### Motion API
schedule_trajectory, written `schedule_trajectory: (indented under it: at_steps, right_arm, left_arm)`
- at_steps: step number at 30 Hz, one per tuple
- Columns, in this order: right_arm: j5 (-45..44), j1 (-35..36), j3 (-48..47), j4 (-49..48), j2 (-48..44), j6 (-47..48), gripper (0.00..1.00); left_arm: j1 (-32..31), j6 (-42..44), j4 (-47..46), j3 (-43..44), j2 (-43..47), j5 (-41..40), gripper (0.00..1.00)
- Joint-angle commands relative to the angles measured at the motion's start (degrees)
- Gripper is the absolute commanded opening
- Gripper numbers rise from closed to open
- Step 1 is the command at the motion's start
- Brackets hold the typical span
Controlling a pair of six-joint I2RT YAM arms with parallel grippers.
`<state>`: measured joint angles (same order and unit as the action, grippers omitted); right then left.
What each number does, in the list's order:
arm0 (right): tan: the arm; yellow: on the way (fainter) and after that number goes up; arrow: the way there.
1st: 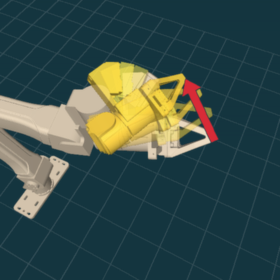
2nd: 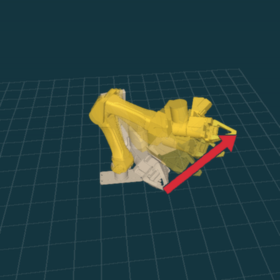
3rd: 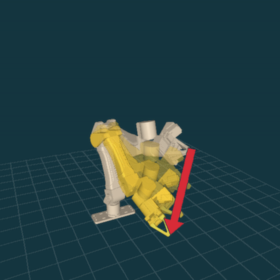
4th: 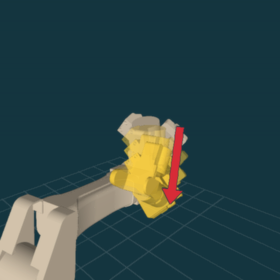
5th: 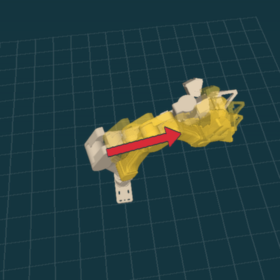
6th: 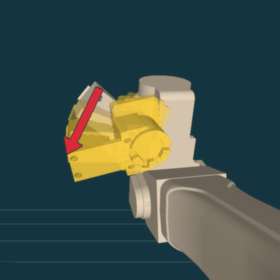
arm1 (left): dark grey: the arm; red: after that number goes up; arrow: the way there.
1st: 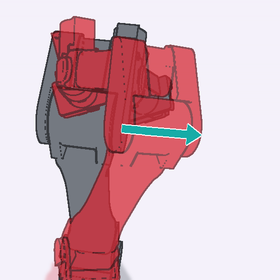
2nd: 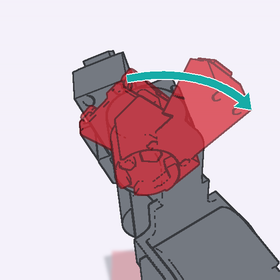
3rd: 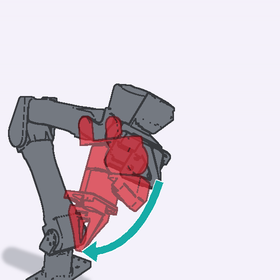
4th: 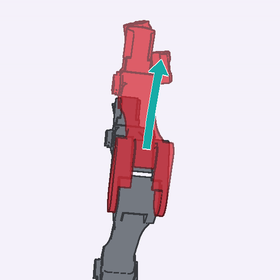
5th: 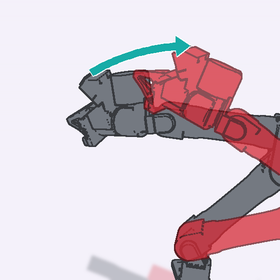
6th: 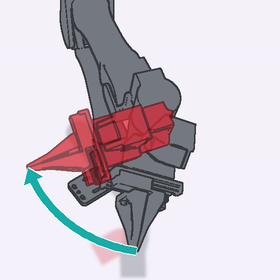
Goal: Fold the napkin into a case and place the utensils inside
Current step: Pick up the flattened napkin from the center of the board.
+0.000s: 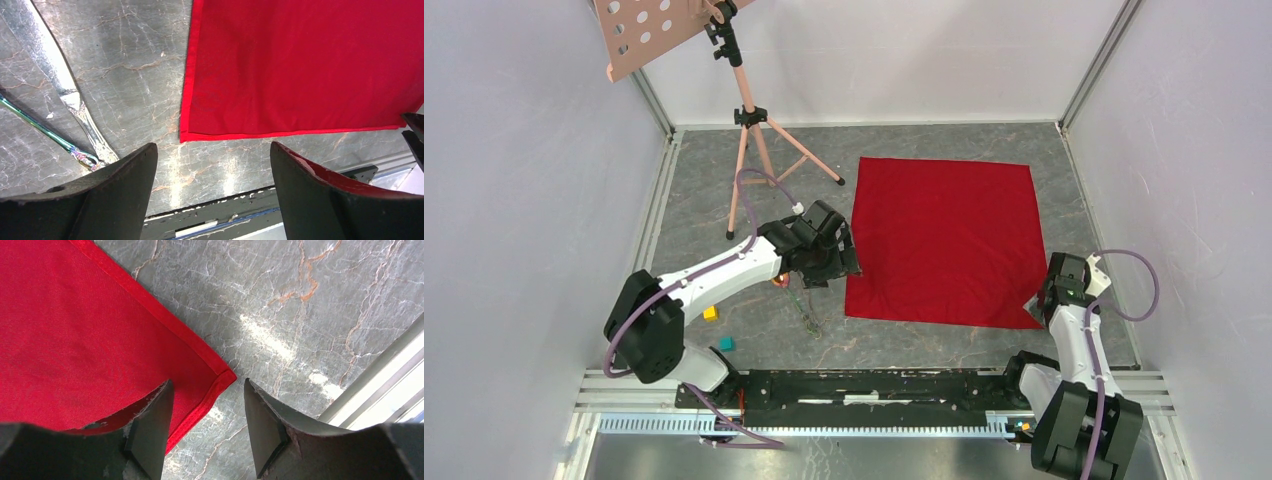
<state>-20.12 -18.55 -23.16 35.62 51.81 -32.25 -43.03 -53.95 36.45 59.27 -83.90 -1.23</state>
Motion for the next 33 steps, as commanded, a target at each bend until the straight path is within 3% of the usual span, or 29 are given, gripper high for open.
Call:
schedule_trajectory:
  at_steps: [1,19,28,33]
  right_arm:
    - [-1.46,-0.26,1.01,-3.19,1.18,-0.97,0.6]
    - [-1.94,-0.46,4.76,-5.3,0.92,-5.47,0.49]
    - [-1.07,-0.79,6.73,-6.64,0.22,-5.67,0.0]
    - [-1.28,-0.79,2.81,-3.96,-2.11,-4.2,0.0]
  left_arm:
    - [0.13,2.69,-3.32,-1.39,2.56,0.97,0.9]
    - [0.18,2.45,-3.0,-2.84,5.91,1.54,0.96]
    - [0.18,2.63,-3.28,-3.23,5.75,1.86,0.93]
    - [-0.28,-0.49,-3.01,-2.59,1.42,4.04,0.83]
